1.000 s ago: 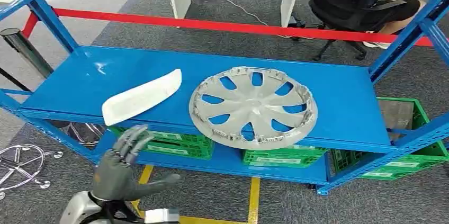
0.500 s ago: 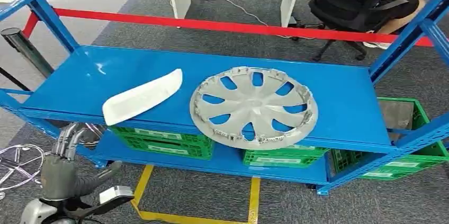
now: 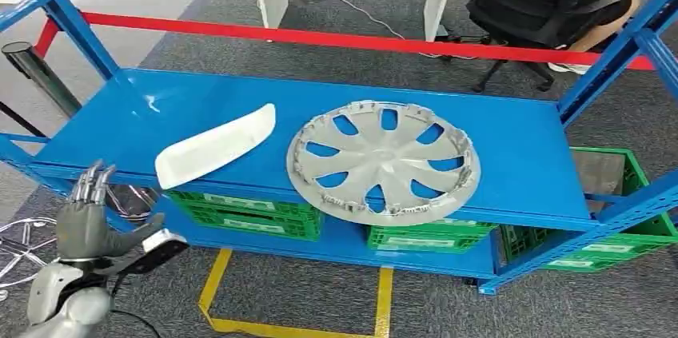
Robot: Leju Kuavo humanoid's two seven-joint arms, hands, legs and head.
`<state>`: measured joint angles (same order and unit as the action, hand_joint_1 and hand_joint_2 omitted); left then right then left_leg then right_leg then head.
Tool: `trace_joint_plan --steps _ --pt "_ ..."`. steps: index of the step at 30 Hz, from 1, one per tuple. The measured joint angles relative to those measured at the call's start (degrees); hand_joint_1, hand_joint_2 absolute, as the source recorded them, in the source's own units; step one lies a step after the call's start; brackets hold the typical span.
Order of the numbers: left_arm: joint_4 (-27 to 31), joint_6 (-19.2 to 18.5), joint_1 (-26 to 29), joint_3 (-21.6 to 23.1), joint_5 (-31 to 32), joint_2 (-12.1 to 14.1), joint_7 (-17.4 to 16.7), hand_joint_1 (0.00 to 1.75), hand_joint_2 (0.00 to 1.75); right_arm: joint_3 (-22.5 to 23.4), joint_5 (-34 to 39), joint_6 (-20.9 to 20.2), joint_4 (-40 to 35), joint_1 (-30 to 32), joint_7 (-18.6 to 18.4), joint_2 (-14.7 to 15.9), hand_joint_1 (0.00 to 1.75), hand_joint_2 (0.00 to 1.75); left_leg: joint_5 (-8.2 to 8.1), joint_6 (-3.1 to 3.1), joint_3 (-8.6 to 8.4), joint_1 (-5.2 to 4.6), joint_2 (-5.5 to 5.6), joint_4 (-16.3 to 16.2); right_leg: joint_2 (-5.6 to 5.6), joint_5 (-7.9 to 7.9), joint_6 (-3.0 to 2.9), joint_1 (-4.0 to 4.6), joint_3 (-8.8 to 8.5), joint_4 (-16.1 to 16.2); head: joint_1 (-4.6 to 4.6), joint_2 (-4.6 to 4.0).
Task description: Take the parts from the cabinet and place them on the table.
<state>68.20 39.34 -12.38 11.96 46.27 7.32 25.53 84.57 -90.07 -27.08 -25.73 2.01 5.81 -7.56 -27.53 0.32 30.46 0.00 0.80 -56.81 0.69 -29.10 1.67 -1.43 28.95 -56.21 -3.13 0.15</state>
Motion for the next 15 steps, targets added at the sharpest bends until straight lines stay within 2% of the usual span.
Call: trace_joint_plan --steps 10,15 --pt "-13.16 -0.33 -11.15 1.05 3.59 -0.74 -3.04 0.0 1.75 -3.11 0.0 2.28 6.79 -0.34 -0.18 3.86 0.0 0.0 0.0 0.0 0.01 0.01 0.0 -0.01 0.02 0.02 0.01 0.01 0.04 -0.02 0.02 0.0" --pt "-18.0 -1.05 -15.35 1.27 4.16 -1.36 -3.81 0.0 1.75 -4.46 0.0 3.04 8.79 -0.73 -0.33 5.03 0.0 0.0 0.01 0.01 0.01 0.0 -0.01 -0.01 0.05 0.02 0.01 0.0 0.04 -0.04 0.02 0.0"
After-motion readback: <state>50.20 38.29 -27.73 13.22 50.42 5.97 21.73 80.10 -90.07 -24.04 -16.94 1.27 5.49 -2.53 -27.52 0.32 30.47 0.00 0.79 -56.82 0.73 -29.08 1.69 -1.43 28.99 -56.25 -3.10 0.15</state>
